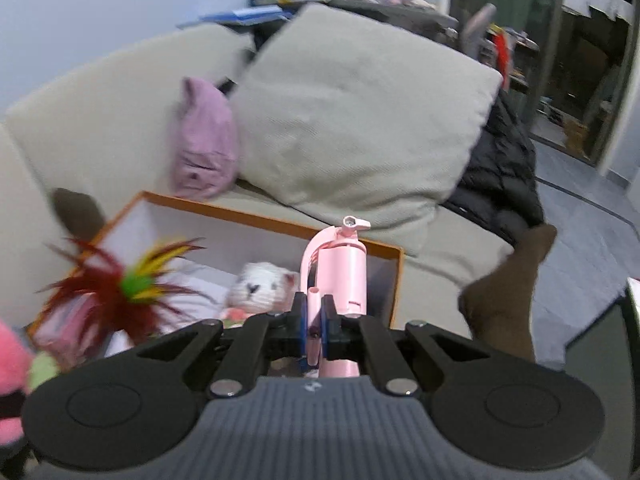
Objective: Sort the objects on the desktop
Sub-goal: 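Carry the pink pompom and pink extinguisher toy over the orange box with both tools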
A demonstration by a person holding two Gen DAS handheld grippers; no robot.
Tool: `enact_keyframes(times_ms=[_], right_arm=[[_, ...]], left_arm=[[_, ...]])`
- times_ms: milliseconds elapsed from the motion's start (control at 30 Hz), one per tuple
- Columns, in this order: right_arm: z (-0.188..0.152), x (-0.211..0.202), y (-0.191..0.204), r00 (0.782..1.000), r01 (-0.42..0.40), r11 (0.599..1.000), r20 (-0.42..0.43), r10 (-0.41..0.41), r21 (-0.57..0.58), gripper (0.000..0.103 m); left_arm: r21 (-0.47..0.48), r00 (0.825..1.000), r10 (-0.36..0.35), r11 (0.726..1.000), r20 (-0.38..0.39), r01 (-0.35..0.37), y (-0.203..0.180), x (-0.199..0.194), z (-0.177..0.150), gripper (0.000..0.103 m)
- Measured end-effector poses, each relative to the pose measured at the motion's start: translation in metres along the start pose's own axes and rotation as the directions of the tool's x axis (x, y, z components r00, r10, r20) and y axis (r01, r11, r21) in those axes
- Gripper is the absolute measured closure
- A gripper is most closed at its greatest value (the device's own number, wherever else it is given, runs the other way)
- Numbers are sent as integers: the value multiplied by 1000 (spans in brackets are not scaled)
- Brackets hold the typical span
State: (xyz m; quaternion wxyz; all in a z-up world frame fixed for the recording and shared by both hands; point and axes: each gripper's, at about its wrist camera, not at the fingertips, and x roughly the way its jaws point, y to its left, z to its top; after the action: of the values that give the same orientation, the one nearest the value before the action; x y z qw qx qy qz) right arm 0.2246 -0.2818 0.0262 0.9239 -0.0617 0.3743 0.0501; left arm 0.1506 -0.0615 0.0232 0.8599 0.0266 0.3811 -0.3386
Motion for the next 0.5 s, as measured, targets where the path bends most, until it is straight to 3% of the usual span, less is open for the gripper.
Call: enact_keyframes(times_ms=[133,267,400,500], right_arm=[[-4,20,24,992,124,984,-3,-126,-128,96],[-13,41,46,971,227,936,-14,-240,-267,96],[-22,64,54,950,272,903,-54,-306,-331,95],[-21,68,46,954,254,926,-87,-288,-281,94]], left_arm=[[-5,1000,-27,1000,13,27,5,5,4,52],[-20,998,-53,998,25,54,12,5,3,52],[-36,997,-73,997,39,74,18,1,2,52],[-43,996,-80,996,46,82,22,-2,2,52]])
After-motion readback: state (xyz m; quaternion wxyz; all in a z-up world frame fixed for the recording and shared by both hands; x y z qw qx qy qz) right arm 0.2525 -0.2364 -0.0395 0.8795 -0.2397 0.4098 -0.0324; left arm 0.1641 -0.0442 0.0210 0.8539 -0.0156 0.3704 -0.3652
